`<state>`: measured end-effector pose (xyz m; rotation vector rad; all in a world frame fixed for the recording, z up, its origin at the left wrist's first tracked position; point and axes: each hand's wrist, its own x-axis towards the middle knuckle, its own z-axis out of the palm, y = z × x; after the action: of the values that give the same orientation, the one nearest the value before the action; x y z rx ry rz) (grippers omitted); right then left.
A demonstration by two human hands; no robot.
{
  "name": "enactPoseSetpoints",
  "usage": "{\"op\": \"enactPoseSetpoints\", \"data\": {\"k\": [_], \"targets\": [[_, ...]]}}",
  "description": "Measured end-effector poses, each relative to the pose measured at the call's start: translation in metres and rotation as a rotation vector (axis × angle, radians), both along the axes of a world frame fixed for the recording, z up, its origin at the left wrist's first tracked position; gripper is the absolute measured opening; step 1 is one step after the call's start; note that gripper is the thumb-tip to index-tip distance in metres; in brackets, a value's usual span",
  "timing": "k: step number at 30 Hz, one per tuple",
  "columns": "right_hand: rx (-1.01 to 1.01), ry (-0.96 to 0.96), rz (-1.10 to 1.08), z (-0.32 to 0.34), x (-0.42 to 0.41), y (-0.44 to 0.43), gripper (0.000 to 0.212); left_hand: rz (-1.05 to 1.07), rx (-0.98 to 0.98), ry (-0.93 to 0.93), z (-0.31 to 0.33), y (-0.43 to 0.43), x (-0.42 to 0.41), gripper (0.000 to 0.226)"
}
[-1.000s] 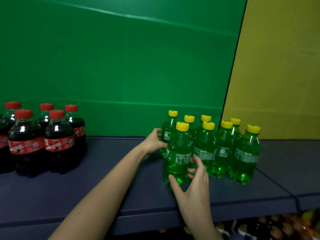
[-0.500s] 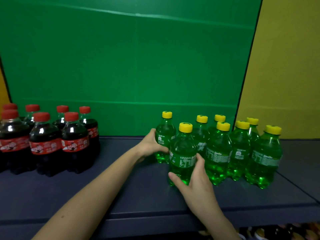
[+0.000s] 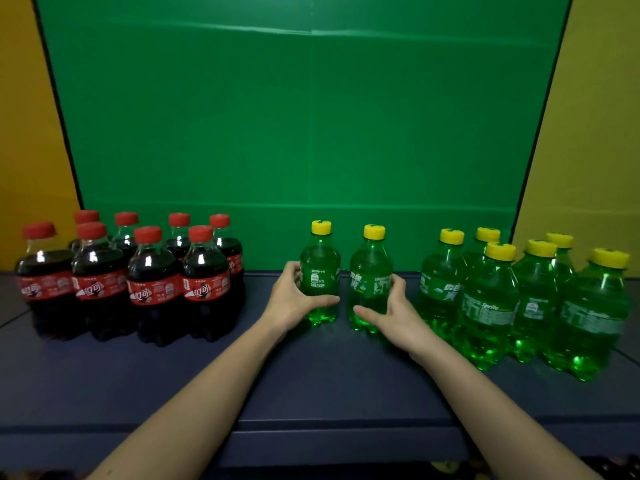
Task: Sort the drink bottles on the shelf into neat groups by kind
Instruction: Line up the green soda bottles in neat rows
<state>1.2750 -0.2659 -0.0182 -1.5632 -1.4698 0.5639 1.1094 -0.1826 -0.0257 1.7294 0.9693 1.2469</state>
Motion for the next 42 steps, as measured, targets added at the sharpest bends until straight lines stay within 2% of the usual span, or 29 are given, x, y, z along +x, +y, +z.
{"op": "enactPoseSetpoints", "data": {"k": [4,8,11,15,17,20,23,27,30,34,36,39,42], "targets": [[-0.051,-0.011,0.0,0.005,0.005,0.019,0.085,-0.03,0.007,0.018,0.0,0.008,-0.005,0.062],[0.018,-0.138,-0.165,0.0,0.002,0.031,0.087,-0.035,-0.001,0.073,-0.004,0.013,-0.003,0.069],[0.067,-0.101,-0.137,-0.008,0.001,0.033,0.081,-0.02,-0.017,0.095,-0.006,0.014,0.002,0.074],[0.049,-0.019,-0.038,-0.01,0.008,0.034,0.076,-0.034,-0.012,0.046,-0.003,0.013,0.001,0.056],[0.026,0.042,0.007,-0.01,0.011,0.035,0.073,-0.041,-0.004,0.025,-0.002,0.013,0.0,0.054],[0.044,0.05,-0.009,-0.013,0.01,0.037,0.075,-0.016,0.008,-0.012,-0.001,0.013,0.0,0.062],[0.119,-0.005,-0.092,-0.014,0.007,0.038,0.084,0.037,0.003,0.01,-0.003,0.016,0.0,0.069],[0.138,-0.027,-0.108,-0.013,0.009,0.039,0.086,0.058,-0.01,0.042,-0.002,0.014,0.0,0.081],[0.13,-0.022,-0.086,-0.013,0.011,0.039,0.083,-0.058,-0.109,-0.028,0.002,0.009,-0.002,0.067],[0.134,0.008,-0.061,-0.014,0.012,0.039,0.082,-0.057,-0.052,-0.029,0.003,0.008,-0.004,0.052],[0.139,0.021,-0.041,-0.014,0.012,0.039,0.081,-0.027,-0.02,-0.015,0.0,0.008,-0.002,0.059],[0.146,0.024,-0.012,-0.014,0.012,0.037,0.077,-0.027,-0.044,0.034,-0.003,0.009,-0.002,0.084],[0.144,0.035,0.019,-0.013,0.012,0.036,0.075,-0.108,-0.097,0.037,0.002,0.007,-0.008,0.074]]}}
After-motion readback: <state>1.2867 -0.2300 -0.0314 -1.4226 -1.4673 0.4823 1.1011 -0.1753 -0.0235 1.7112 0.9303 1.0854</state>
